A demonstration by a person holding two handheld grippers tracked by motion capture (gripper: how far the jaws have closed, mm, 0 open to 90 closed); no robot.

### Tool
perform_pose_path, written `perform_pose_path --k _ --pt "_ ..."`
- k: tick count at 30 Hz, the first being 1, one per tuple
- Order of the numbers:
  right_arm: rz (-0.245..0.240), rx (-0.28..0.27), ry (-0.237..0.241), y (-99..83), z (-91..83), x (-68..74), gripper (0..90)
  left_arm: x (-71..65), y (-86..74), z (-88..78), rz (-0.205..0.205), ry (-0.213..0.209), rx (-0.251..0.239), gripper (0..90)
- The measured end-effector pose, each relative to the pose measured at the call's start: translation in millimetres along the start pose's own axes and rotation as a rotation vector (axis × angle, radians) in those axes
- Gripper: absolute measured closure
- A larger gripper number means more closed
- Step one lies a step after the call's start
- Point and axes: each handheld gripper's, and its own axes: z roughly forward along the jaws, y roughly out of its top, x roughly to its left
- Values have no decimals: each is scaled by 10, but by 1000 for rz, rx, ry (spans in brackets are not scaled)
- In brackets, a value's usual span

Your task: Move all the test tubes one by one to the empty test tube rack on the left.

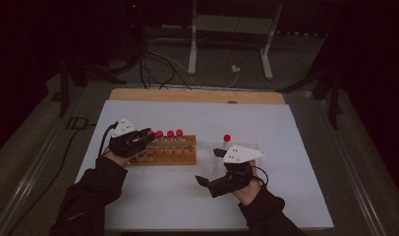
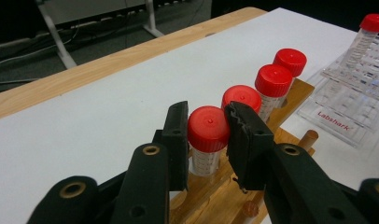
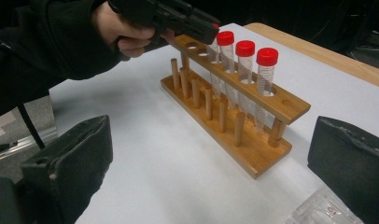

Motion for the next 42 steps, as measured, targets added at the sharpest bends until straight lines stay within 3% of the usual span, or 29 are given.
perform_pose_path --k 2,7,11,14,20,25,26,30,32,34,42 --pt "2 -4 -2 3 -14 -12 0 3 9 -34 -4 2 -6 635" --pt "6 -17 -23 20 -63 -67 0 -14 36 -175 -6 -48 -42 528" --pt "10 -23 -65 22 -106 -154 0 -82 40 -297 2 -85 -73 367" --pt "21 -22 -104 9 -131 -238 0 -151 28 -360 2 -127 -72 193" --pt "52 -3 -178 -62 -134 -425 0 -332 -28 -440 25 -211 -70 25" --pt "79 36 -245 -137 -87 -554 16 -434 -88 -463 40 -247 -70 18" --pt "84 41 -261 -154 -77 -576 44 -451 -98 -468 44 -235 -74 18" --pt "111 84 -302 -211 -26 -662 68 -478 -129 -485 49 -254 -70 18" --pt "119 96 -334 -233 -3 -691 144 -492 -142 -483 51 -254 -61 18" --pt "129 114 -350 -248 22 -721 165 -498 -152 -484 52 -263 -57 18" --pt "145 156 -373 -278 117 -795 377 -516 -160 -474 50 -276 -52 18"
